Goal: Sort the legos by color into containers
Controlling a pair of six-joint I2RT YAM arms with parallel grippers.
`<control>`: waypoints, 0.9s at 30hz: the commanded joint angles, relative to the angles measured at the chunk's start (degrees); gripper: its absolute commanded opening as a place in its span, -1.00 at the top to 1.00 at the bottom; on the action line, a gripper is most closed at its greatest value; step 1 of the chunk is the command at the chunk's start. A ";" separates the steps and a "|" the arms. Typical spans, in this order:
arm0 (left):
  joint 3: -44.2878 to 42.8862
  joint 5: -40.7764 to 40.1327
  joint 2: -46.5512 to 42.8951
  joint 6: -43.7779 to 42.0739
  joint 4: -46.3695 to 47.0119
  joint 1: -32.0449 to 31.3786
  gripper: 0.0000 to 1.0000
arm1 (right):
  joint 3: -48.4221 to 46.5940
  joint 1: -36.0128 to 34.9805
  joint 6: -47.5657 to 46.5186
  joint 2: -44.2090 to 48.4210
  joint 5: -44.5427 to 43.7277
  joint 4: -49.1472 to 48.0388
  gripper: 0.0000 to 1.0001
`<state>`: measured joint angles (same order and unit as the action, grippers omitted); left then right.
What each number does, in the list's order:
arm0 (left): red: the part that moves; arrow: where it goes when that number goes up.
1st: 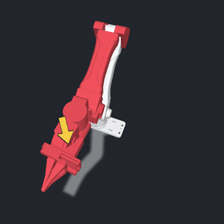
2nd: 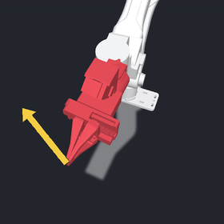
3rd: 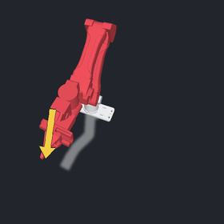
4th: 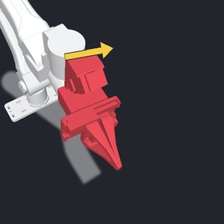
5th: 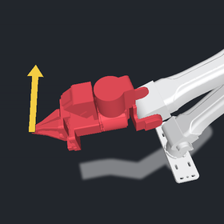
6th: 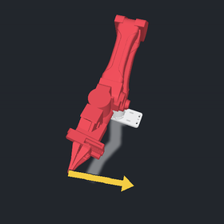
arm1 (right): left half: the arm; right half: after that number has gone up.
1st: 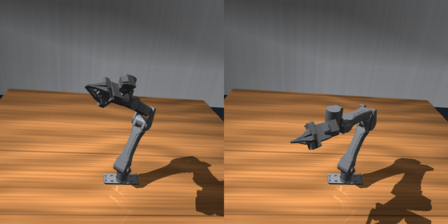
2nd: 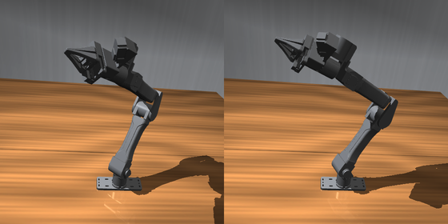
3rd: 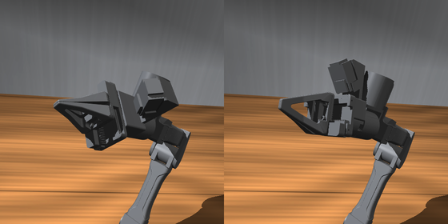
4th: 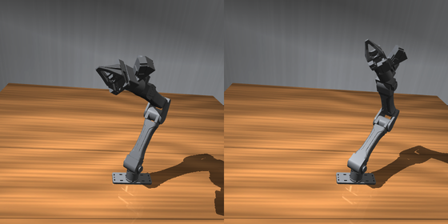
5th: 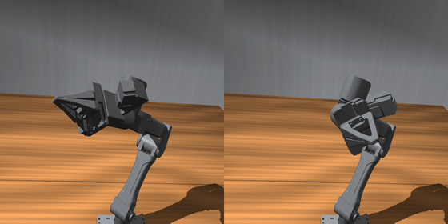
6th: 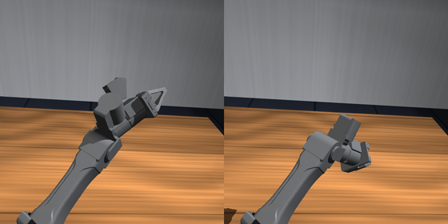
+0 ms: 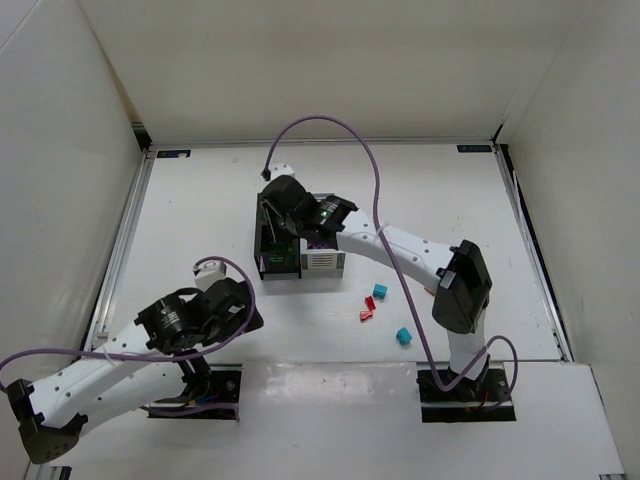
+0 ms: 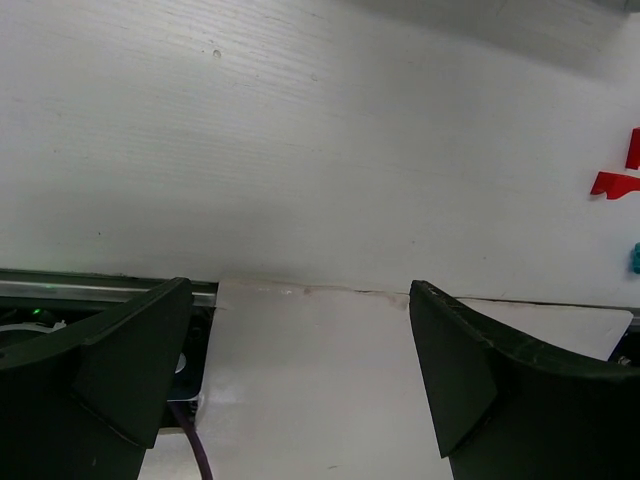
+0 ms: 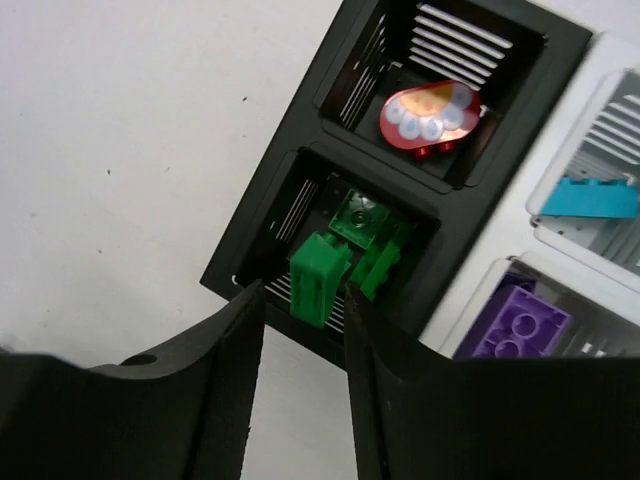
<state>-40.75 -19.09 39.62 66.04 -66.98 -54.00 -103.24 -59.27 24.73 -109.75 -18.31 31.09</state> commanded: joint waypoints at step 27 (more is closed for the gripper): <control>-13.99 1.07 20.76 -15.67 10.99 0.91 -1.00 | 48.65 39.04 16.13 36.89 5.47 7.49 -0.35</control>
<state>-51.70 -19.03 59.07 54.22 -59.40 -53.43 -59.53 -25.06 36.91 -73.19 -14.61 34.81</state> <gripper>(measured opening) 0.998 0.671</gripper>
